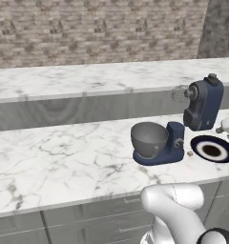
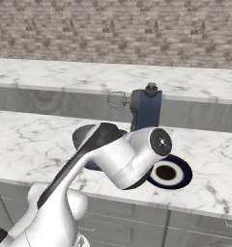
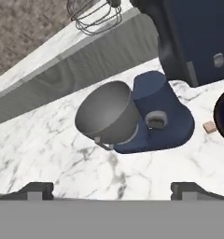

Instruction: Add butter and sugar cubes to the stand mixer bowl and then turn on the stand mixer to begin making frosting.

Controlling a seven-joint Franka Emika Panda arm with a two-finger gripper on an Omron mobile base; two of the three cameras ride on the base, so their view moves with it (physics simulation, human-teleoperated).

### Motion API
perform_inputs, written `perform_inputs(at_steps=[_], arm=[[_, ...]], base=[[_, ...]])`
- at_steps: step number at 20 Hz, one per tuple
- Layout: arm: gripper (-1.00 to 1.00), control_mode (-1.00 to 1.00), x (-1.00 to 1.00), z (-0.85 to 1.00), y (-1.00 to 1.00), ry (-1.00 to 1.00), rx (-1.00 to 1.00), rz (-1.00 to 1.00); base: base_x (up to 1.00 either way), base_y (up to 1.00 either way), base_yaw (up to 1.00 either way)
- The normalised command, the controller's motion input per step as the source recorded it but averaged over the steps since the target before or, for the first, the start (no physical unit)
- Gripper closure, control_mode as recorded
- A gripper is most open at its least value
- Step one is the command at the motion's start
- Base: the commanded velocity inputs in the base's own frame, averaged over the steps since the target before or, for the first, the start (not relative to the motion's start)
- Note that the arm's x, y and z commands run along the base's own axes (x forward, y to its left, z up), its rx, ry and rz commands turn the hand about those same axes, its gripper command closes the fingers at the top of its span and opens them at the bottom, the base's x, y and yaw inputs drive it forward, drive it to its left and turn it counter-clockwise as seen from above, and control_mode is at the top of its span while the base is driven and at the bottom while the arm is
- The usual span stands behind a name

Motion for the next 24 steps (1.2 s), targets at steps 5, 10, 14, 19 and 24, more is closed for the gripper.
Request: perform_inputs(at_steps=[5, 10, 14, 19, 24], arm=[[-1.00, -1.00, 0.05, -0.25, -0.11, -0.38, -0.01, 0.44], [-1.00, -1.00, 0.00, -0.15, -0.19, -0.23, -0.12, 0.36], [-1.00, -1.00, 0.08, -0.17, -0.25, -0.12, -0.25, 0.31], [-1.00, -1.00, 0.08, -0.30, -0.03, -0.12, -0.23, 0.21], [-1.00, -1.00, 0.00, -0.33, 0.00, -0.11, -0.11, 0.06]], base=[[0.00, 0.00, 0.00], [0.00, 0.00, 0.00], [0.00, 0.00, 0.00], [0.00, 0.00, 0.00], [0.00, 0.00, 0.00]])
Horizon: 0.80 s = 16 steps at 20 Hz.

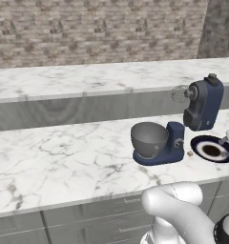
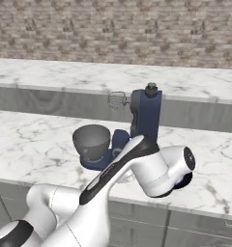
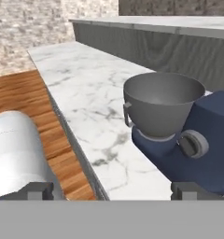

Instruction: Add butter and sugar cubes to the stand mixer bowl and then turn on the stand mixer to begin making frosting.

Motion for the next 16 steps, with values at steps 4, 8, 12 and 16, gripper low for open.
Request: perform_inputs(at_steps=[4, 8, 12, 16], arm=[[-1.00, -1.00, 0.00, -0.18, 0.00, -0.10, 0.02, 0.00], [-1.00, -1.00, 0.09, -0.04, 0.00, -0.04, 0.11, -0.01], [-1.00, -1.00, 0.34, -0.11, 0.00, 0.00, 0.03, -0.01], [-1.00, -1.00, 0.44, -0.24, 0.00, 0.00, 0.00, 0.00]], base=[[0.00, 0.00, 0.00], [0.00, 0.00, 0.00], [0.00, 0.00, 0.00], [0.00, 0.00, 0.00]])
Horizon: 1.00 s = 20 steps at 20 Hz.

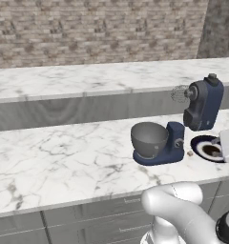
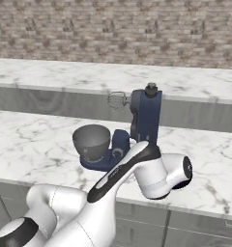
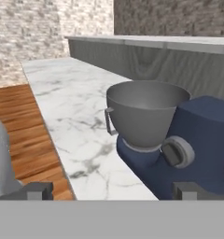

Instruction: Add butter and sugar cubes to the stand mixer bowl and then turn on the stand mixer to begin making frosting.

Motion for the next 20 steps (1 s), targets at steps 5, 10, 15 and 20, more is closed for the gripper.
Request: perform_inputs(at_steps=[5, 10, 15, 20], arm=[[-1.00, -1.00, 0.29, -0.29, 0.00, 0.00, 0.00, 0.00], [-1.00, -1.00, 0.21, -0.29, 0.00, -0.02, 0.00, 0.00], [-1.00, -1.00, 0.17, -0.23, 0.00, -0.04, 0.00, 0.00], [-1.00, -1.00, 0.12, -0.21, -0.03, -0.04, 0.00, 0.00]], base=[[0.00, 0.00, 0.00], [0.00, 0.00, 0.00], [0.00, 0.00, 0.00], [0.00, 0.00, 0.00]])
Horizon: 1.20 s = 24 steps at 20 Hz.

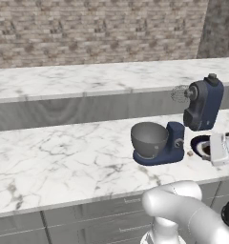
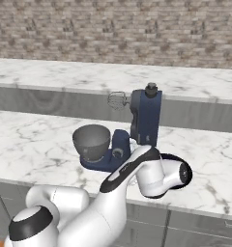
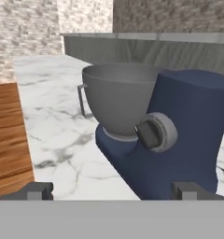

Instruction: Add butter and sugar cubes to the stand mixer bowl and then turn on the stand mixer to begin making frosting.

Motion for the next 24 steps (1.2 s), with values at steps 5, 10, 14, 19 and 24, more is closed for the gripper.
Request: perform_inputs(at_steps=[5, 10, 14, 19, 24], arm=[[-1.00, -1.00, 0.12, -0.23, -0.04, -0.03, 0.00, 0.00], [-1.00, -1.00, 0.15, -0.23, -0.06, -0.03, 0.00, 0.00], [-1.00, -1.00, 0.22, -0.22, -0.12, -0.02, 0.00, 0.00], [-1.00, -1.00, 0.31, -0.16, -0.10, -0.01, 0.00, 0.00], [-1.00, -1.00, 0.27, -0.13, -0.11, 0.00, 0.00, 0.00]], base=[[0.00, 0.00, 0.00], [0.00, 0.00, 0.00], [0.00, 0.00, 0.00], [0.00, 0.00, 0.00], [0.00, 0.00, 0.00]])
